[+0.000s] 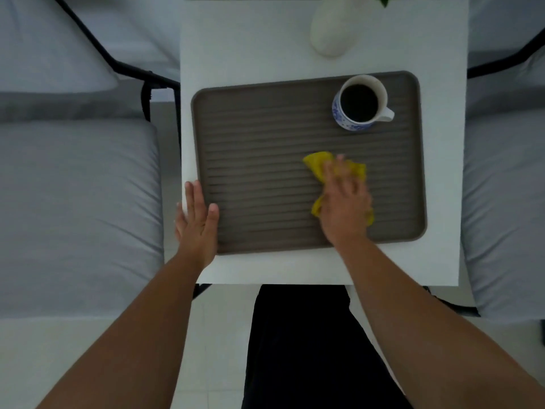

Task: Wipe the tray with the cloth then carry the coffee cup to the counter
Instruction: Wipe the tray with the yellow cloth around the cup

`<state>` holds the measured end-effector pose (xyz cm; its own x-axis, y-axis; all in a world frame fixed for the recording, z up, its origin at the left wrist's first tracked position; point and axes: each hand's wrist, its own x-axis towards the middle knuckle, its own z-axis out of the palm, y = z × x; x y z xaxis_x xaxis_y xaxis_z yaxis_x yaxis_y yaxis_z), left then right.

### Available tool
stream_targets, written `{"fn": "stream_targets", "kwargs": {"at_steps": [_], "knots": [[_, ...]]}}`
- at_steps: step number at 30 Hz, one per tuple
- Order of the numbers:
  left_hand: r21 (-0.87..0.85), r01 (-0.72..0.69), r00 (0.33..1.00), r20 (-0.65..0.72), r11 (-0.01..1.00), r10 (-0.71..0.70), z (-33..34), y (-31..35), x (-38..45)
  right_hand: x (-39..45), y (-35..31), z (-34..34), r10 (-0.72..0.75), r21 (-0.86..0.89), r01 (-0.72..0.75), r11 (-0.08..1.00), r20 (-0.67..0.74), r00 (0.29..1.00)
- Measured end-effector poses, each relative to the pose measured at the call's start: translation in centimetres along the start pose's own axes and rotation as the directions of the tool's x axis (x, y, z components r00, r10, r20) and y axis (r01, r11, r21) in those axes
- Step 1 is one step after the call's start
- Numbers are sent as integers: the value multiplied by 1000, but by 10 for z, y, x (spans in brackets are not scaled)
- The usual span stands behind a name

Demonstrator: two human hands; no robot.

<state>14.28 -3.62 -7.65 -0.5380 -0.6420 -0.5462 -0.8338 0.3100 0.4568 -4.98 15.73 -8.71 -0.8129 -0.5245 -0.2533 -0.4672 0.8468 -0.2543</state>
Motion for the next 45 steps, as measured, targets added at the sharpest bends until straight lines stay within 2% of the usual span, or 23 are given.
{"fn": "stream_targets", "kwargs": {"at_steps": [1,3,5,7,10,12,13,14,17,19,23,25,27,29,33,35,40,42,45], "knots": [[-2,-1,1000,-5,1000,1,1,0,0,3,4,-4,150,33,-150,988,-20,988],[4,-16,1000,-6,1000,16,1,-2,1,8,-5,-6,396,96,-390,916,-58,916],[2,-18,1000,2,1000,18,1,-3,1,13,-33,-2,481,123,-471,874,-71,874],[1,-9,1000,7,1000,9,1,-1,-1,18,-65,5,414,123,-407,905,-31,910],[41,-31,1000,1,999,31,1,-1,-3,20,-113,16,97,55,-101,993,81,992],[55,-45,999,-1,997,45,1,-4,-1,23,-133,19,-166,-23,169,985,92,982],[57,-46,999,-3,997,46,1,-6,-1,28,-135,20,-255,-69,261,963,94,962],[59,-46,999,-5,997,46,1,-6,-1,35,-132,20,-284,-100,294,950,102,953],[57,-33,999,-6,998,33,2,-4,-1,53,-104,11,-141,-115,150,982,84,987],[55,-26,1000,-8,998,27,3,-2,-2,56,-84,2,-38,-97,37,995,-9,999],[54,-20,1000,-9,998,21,3,-1,-2,57,-77,2,68,0,-68,998,-59,996],[56,-17,1000,-2,998,17,3,-1,-2,56,-93,5,62,45,-58,997,-90,994],[63,-20,1000,2,998,20,3,-1,-1,53,-114,13,-79,6,79,997,-85,993],[71,-24,1000,9,997,24,3,-2,-1,54,-136,19,-212,-24,212,977,-11,977],[76,-17,1000,10,997,16,2,0,-1,65,-143,13,-258,-22,259,966,61,964],[76,-7,1000,9,997,6,2,1,-2,65,-118,7,-231,-29,231,973,13,973],[70,1,1000,13,998,-2,3,3,-2,55,-59,0,-52,-68,45,997,-110,993],[66,-4,1000,9,998,4,3,2,-2,53,-60,1,0,-83,-13,996,-153,988],[97,-36,999,12,995,35,2,-1,-2,56,-92,9,128,-39,-131,991,-81,988]]}}
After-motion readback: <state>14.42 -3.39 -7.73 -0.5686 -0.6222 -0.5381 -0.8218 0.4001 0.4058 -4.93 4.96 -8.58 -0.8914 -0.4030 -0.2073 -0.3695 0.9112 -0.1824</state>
